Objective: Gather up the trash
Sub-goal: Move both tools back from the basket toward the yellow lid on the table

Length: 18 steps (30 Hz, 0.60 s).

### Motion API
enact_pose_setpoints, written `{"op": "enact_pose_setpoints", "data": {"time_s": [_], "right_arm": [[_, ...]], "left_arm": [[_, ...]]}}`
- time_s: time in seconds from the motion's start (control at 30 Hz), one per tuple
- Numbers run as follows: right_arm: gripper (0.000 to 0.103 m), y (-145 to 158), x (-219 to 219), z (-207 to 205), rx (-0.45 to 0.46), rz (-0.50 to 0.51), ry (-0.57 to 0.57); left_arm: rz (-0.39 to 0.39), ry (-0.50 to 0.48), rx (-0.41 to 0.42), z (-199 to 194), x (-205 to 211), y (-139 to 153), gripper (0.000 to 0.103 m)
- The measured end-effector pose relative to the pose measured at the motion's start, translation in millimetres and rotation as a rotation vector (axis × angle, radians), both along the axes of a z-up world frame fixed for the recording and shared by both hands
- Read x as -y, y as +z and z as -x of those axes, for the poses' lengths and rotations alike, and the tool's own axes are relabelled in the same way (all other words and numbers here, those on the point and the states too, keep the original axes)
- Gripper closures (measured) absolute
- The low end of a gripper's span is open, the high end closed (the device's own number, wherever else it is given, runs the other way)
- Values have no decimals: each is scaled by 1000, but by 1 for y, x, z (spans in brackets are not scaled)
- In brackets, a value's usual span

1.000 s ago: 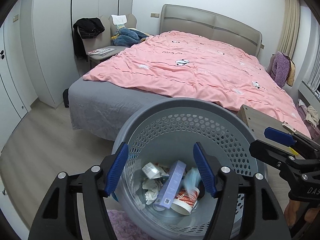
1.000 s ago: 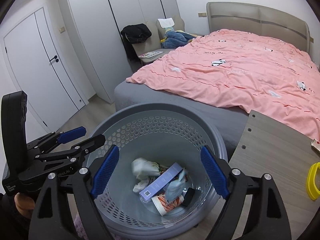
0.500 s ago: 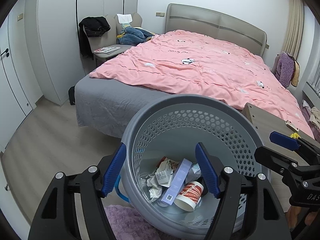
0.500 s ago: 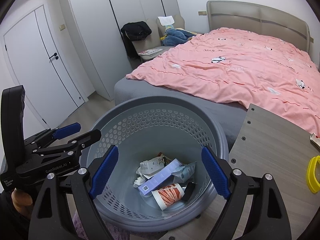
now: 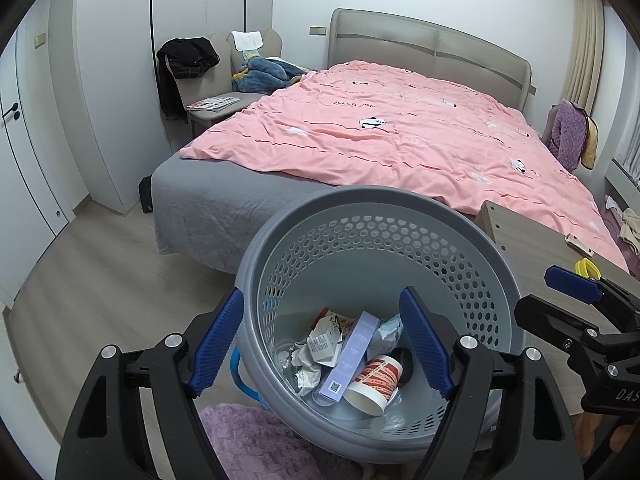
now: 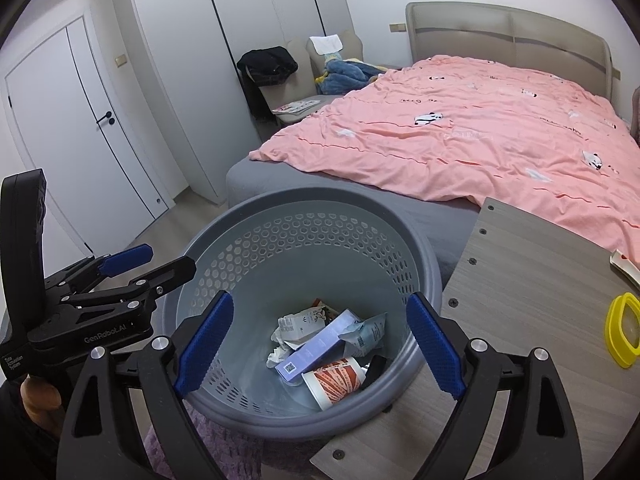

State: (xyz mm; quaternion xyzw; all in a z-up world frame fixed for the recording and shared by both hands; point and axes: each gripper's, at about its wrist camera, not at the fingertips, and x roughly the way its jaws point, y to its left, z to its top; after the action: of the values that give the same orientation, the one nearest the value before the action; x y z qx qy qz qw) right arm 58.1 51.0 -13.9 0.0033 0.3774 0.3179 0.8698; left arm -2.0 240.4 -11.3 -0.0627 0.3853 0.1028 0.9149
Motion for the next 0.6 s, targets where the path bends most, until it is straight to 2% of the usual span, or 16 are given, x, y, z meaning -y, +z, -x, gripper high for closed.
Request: {"op": "enact_pose_setpoints", "data": {"time_s": [0.33,0.6], "right_arm": [[14,-8,42,15,-21,10,-74],[9,-3,110,29,-7,25,-219]], "left_arm": [[5,-56,-21,8,30,-4,24],[18,-164,-5,3,72,2,22]]}}
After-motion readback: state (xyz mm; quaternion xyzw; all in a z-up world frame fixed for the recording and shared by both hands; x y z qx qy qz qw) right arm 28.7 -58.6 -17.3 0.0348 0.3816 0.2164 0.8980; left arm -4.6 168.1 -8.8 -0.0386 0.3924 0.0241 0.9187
